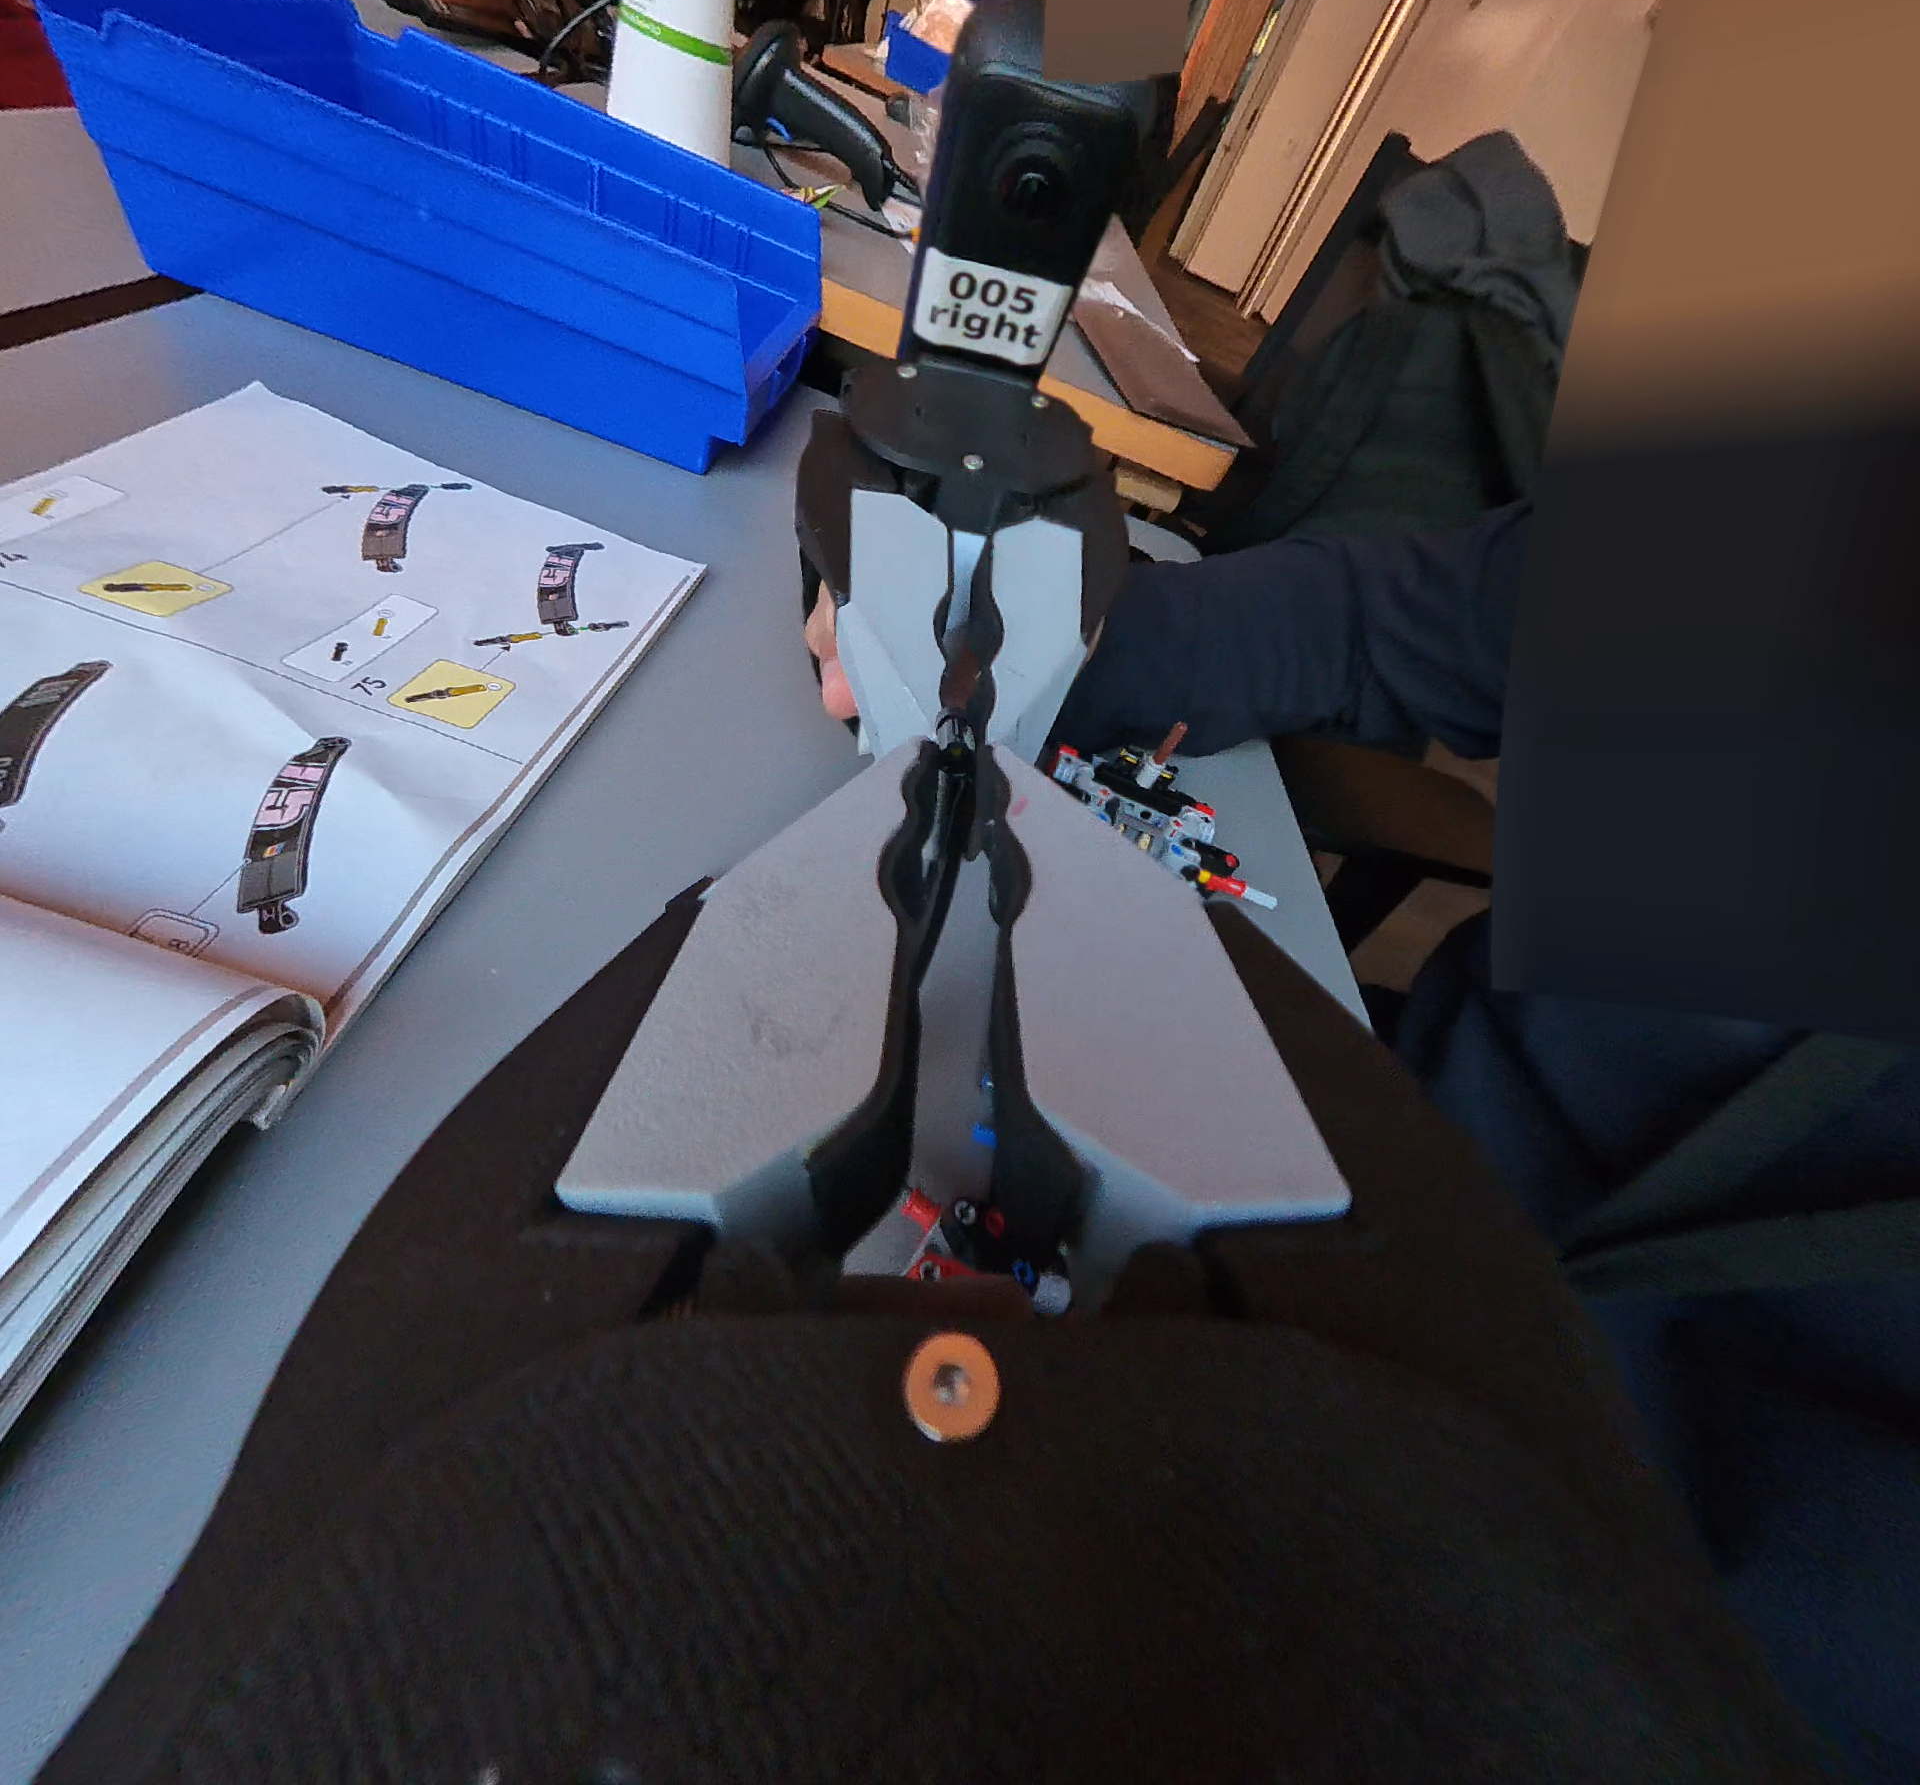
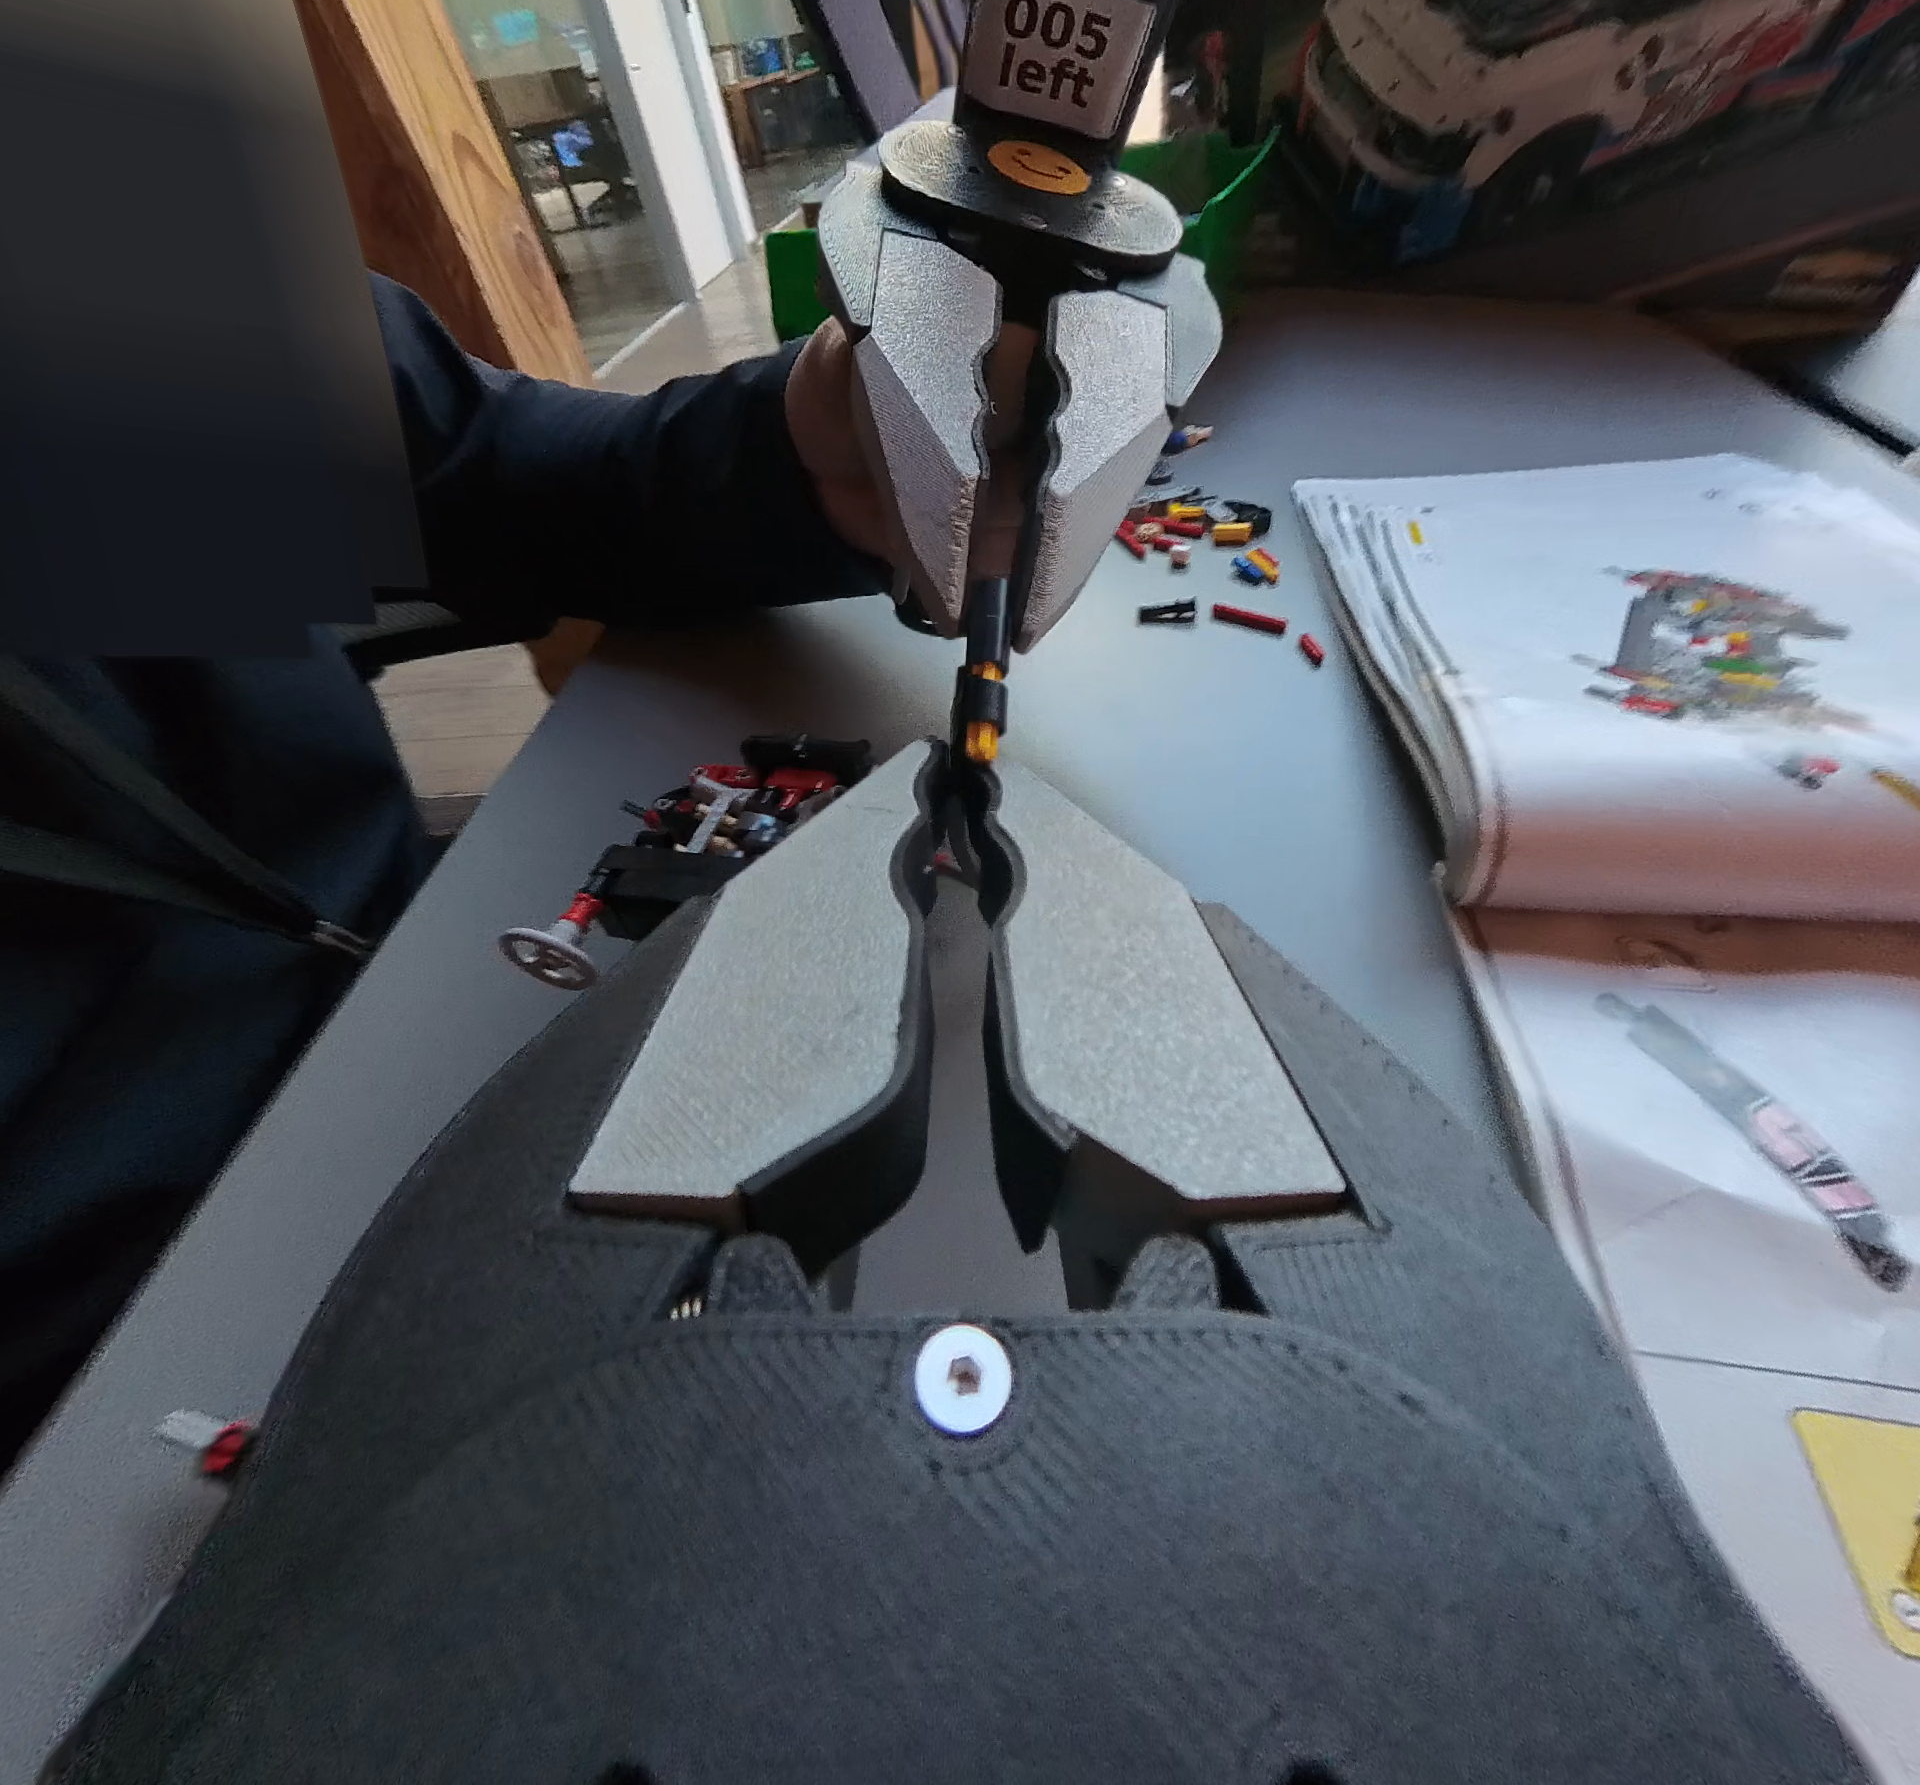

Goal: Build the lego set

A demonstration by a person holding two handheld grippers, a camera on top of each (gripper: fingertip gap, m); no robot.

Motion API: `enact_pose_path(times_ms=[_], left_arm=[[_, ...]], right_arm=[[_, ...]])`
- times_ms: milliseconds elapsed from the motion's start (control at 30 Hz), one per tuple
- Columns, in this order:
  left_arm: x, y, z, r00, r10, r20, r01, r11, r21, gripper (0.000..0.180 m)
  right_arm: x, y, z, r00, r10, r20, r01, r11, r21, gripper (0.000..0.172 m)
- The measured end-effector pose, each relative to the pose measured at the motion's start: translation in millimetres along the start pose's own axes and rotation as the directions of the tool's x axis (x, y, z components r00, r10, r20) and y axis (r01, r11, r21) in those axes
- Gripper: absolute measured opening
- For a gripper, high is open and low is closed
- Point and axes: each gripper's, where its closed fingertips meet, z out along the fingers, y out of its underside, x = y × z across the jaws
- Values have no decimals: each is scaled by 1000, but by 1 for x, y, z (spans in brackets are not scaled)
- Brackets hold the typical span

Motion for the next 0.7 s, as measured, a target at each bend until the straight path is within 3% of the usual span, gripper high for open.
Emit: enact_pose_path(times_ms=[200,400,533,700], left_arm=[[-1,-9,3,995,-84,-54,89,991,99,4],[-4,-4,8,991,-121,-61,127,986,106,4],[-5,12,14,993,-108,-43,109,994,11,4],[-5,20,21,997,-70,-15,70,997,-36,4]], right_arm=[[4,-25,-17,981,168,93,-181,972,150,0],[7,-19,-19,982,173,73,-180,977,111,0],[5,-4,-19,975,206,88,-206,979,-13,0],[3,3,-20,957,266,111,-262,964,-53,0]])
